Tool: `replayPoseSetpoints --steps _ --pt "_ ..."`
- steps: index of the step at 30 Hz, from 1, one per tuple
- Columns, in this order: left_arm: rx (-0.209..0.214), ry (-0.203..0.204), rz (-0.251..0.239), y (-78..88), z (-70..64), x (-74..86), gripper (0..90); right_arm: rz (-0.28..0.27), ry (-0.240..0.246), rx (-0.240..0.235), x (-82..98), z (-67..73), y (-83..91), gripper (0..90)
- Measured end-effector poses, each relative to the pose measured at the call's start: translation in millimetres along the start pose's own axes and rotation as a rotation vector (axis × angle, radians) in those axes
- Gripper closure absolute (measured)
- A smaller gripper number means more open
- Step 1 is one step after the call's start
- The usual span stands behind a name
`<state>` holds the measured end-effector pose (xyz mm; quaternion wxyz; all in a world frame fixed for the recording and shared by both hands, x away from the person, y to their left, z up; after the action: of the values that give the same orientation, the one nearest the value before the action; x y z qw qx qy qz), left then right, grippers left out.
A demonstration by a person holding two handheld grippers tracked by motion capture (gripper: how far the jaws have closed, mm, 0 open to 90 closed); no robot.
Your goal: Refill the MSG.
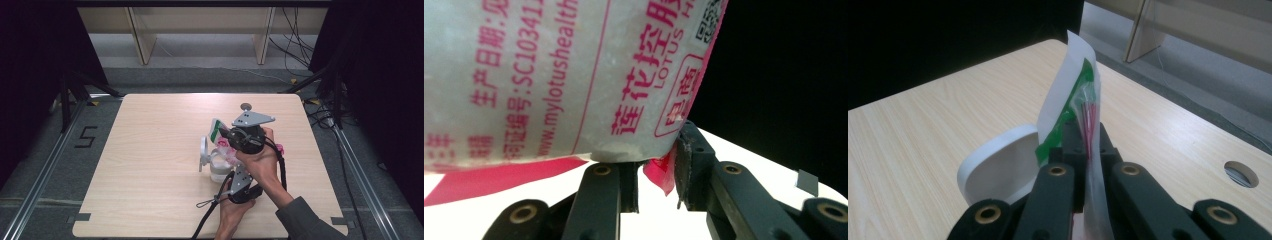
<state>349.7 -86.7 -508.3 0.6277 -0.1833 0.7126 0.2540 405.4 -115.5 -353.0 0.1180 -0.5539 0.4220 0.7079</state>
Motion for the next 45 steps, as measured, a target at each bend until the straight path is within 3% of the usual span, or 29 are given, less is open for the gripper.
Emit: replayPoseSetpoints --steps 5,6,8,12,16,17,45 --pt "-0.005 -0.002 -0.002 0.5 0.3 -0.1 73.4 0.008 -0.010 -0.010 -0.3 0.2 1.6 90.0" --pt "-0.003 0.000 -0.005 0.8 -0.1 -0.5 73.4 -0.001 -0.031 -0.010 -0.1 1.5 1.2 90.0" --pt "-0.007 -0.006 -0.007 1.3 -0.1 -1.4 73.4 -0.007 -0.007 -0.014 -1.9 -1.4 2.6 90.0" --pt "-0.007 0.000 -0.004 0.6 -0.9 -0.7 73.4 0.015 -0.007 -0.014 -0.7 1.0 2.1 90.0" --pt "-0.004 -0.005 -0.006 1.2 -0.1 -1.2 73.4 0.002 -0.022 -0.013 -1.3 1.3 3.3 90.0" --pt "-0.004 -0.004 -0.007 1.1 -0.1 -1.2 73.4 0.000 -0.004 -0.013 -2.0 0.2 3.5 90.0" --pt "-0.008 0.006 -0.014 1.2 0.0 -1.4 73.4 0.010 -0.016 -0.015 -2.3 3.8 1.2 89.9"
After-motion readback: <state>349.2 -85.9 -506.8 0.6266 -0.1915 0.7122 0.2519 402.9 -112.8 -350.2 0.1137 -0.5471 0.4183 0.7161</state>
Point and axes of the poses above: each handheld gripper's, and its own axes: y roughly backward along the jaws, x roughly out of its underside, z roughly to its left, the point moved 2 cm from there along -y, roughly forward along the jaws, and after that the axes turned 6 degrees about -y, right-handed, at the moved point
